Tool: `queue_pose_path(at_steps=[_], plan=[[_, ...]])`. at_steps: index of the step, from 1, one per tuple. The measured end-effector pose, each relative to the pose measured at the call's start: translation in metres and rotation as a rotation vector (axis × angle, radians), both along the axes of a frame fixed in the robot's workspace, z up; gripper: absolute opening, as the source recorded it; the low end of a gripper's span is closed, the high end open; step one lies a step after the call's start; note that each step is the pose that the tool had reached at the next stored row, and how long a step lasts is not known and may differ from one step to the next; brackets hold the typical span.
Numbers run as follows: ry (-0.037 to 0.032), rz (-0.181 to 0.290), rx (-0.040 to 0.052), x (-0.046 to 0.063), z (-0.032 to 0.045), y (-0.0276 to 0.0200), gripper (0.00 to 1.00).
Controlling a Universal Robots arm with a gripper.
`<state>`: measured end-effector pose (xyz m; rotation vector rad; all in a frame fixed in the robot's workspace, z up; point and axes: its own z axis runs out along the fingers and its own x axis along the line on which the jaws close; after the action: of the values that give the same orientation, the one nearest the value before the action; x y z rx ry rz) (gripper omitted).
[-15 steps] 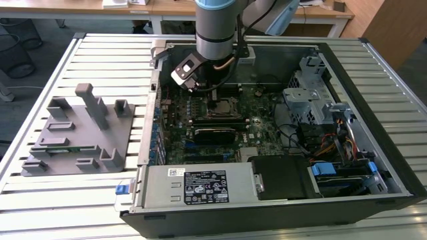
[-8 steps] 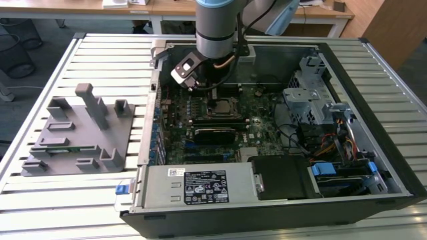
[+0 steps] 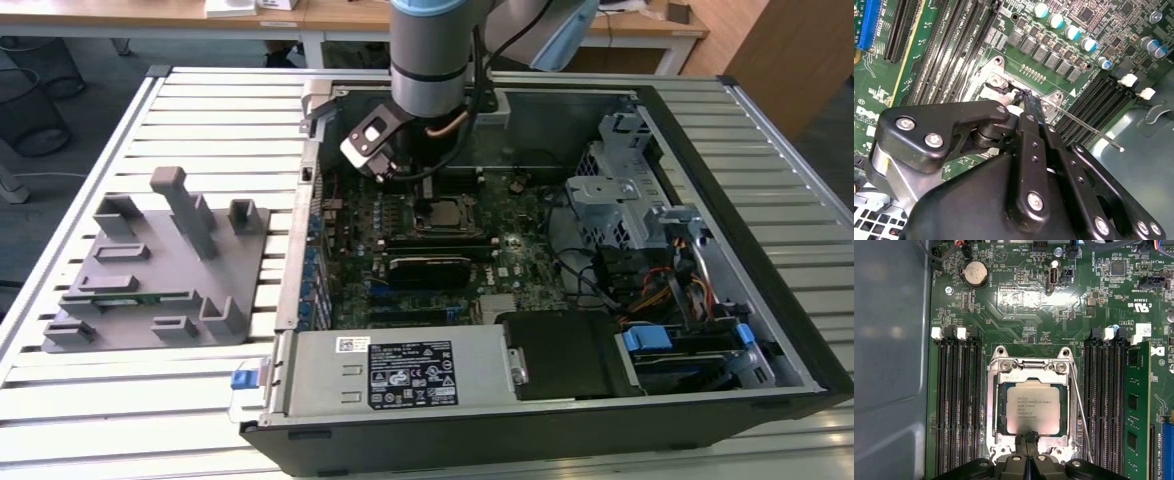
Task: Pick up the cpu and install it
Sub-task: 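Close the cpu cover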
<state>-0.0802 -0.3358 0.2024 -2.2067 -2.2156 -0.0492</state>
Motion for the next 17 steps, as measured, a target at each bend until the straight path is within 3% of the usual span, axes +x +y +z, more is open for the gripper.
queue_pose_path(at_steps=[6,17], plan=[[0.0002,0.0,0.0133,0.0,-0.002,0.0001,0.11],[0.0002,0.0,0.0094,0.0,0.0026,0.0,0.11]])
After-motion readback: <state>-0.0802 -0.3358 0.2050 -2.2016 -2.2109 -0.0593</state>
